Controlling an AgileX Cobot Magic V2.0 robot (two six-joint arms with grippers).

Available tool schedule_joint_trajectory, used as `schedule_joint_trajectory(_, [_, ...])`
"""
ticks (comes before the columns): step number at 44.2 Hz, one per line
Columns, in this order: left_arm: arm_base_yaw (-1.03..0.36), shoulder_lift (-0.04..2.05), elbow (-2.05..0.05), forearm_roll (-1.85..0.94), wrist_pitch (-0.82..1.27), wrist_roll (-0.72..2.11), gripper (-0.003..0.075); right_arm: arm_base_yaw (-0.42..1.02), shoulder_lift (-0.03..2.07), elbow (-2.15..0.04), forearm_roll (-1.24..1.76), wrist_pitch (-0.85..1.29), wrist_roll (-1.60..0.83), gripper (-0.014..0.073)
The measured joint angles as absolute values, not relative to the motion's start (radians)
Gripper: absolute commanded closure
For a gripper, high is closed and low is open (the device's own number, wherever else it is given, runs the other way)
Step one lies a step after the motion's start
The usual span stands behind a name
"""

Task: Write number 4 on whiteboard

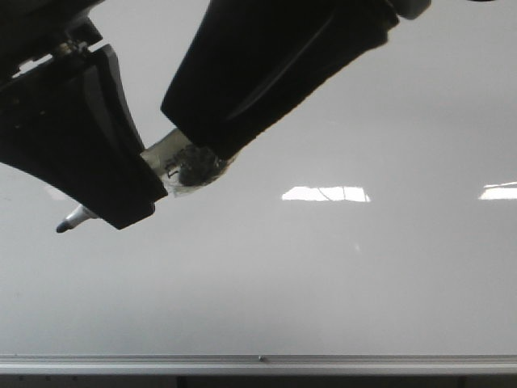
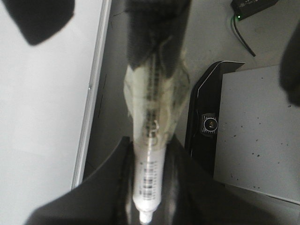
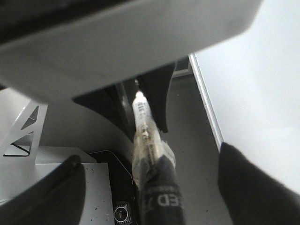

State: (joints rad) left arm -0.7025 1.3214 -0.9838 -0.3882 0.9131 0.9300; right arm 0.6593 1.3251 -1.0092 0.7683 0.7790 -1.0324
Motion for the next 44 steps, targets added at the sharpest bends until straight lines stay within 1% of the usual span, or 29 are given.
schedule_joint_trajectory(1, [-0.702, 1.321, -0.984, -0.388, 0.913, 0.93, 0.0741, 0.659, 1.33, -1.009, 0.769, 0.779, -1.033, 0.0232])
schedule_joint_trajectory(4, [-0.702, 1.321, -0.984, -0.388, 0.913, 0.93, 0.0741, 0.659, 1.335, -1.009, 0.769, 0.783, -1.035, 0.0382])
schedule_joint_trajectory(5, [-0.702, 1.321, -0.984, -0.388, 0.913, 0.93, 0.0741, 0.659, 1.335, -1.009, 0.771, 0.786, -1.035, 0.0449])
schedule_joint_trajectory(6, [-0.702, 1.321, -0.984, -0.388, 0.913, 0.93, 0.0741, 0.659, 1.335, -1.009, 0.771, 0.789, -1.035, 0.0483])
schedule_joint_trajectory(7, [-0.702, 1.321, -0.984, -0.388, 0.915, 0.93, 0.0741, 0.659, 1.335, -1.009, 0.771, 0.791, -1.035, 0.055])
schedule_joint_trajectory(9, [-0.702, 1.321, -0.984, -0.391, 0.922, 0.936, 0.0741, 0.657, 1.335, -1.009, 0.769, 0.795, -1.035, 0.0641])
schedule_joint_trajectory(10, [-0.702, 1.321, -0.984, -0.391, 0.922, 0.942, 0.0741, 0.657, 1.335, -1.009, 0.769, 0.797, -1.037, 0.0673])
schedule_joint_trajectory(12, [-0.702, 1.321, -0.984, -0.391, 0.924, 0.946, 0.0741, 0.657, 1.335, -1.009, 0.769, 0.799, -1.037, 0.0658])
schedule_joint_trajectory(17, [-0.702, 1.321, -0.984, -0.391, 0.924, 0.949, 0.0736, 0.657, 1.336, -1.01, 0.769, 0.799, -1.037, 0.0658])
schedule_joint_trajectory(19, [-0.702, 1.321, -0.984, -0.391, 0.924, 0.949, 0.0707, 0.657, 1.336, -1.01, 0.769, 0.799, -1.037, 0.0658])
schedule_joint_trajectory(21, [-0.702, 1.321, -0.984, -0.391, 0.924, 0.949, 0.0654, 0.657, 1.336, -1.01, 0.769, 0.799, -1.04, 0.0658])
schedule_joint_trajectory(22, [-0.702, 1.321, -0.984, -0.391, 0.922, 0.949, 0.0602, 0.657, 1.336, -1.01, 0.769, 0.799, -1.04, 0.0658])
schedule_joint_trajectory(23, [-0.702, 1.321, -0.984, -0.391, 0.92, 0.949, 0.0572, 0.657, 1.336, -1.01, 0.769, 0.799, -1.04, 0.0658])
schedule_joint_trajectory(25, [-0.702, 1.321, -0.984, -0.393, 0.912, 0.949, 0.0423, 0.656, 1.336, -1.01, 0.767, 0.799, -1.042, 0.0658])
schedule_joint_trajectory(26, [-0.702, 1.321, -0.984, -0.395, 0.907, 0.946, 0.0383, 0.653, 1.336, -1.01, 0.767, 0.797, -1.042, 0.0658])
schedule_joint_trajectory(27, [-0.702, 1.321, -0.984, -0.397, 0.899, 0.94, 0.0301, 0.648, 1.336, -1.01, 0.767, 0.797, -1.039, 0.0658])
schedule_joint_trajectory(30, [-0.702, 1.321, -0.984, -0.399, 0.872, 0.918, 0.013, 0.63, 1.336, -1.01, 0.767, 0.805, -1.028, 0.0658])
schedule_joint_trajectory(33, [-0.702, 1.321, -0.984, -0.401, 0.851, 0.907, 0.0043, 0.597, 1.336, -1.01, 0.765, 0.816, -1.02, 0.0656])
schedule_joint_trajectory(35, [-0.702, 1.321, -0.984, -0.403, 0.842, 0.903, 0.0022, 0.573, 1.334, -1.01, 0.765, 0.825, -1.016, 0.0656])
schedule_joint_trajectory(38, [-0.702, 1.321, -0.984, -0.406, 0.836, 0.9, 0.0033, 0.528, 1.315, -0.994, 0.765, 0.835, -1.011, 0.0656])
schedule_joint_trajectory(40, [-0.702, 1.321, -0.984, -0.407, 0.834, 0.899, 0.0043, 0.497, 1.29, -0.978, 0.765, 0.837, -1.004, 0.0656])
schedule_joint_trajectory(44, [-0.702, 1.321, -0.984, -0.407, 0.832, 0.898, 0.0089, 0.415, 1.219, -0.926, 0.765, 0.818, -1.0, 0.0656])
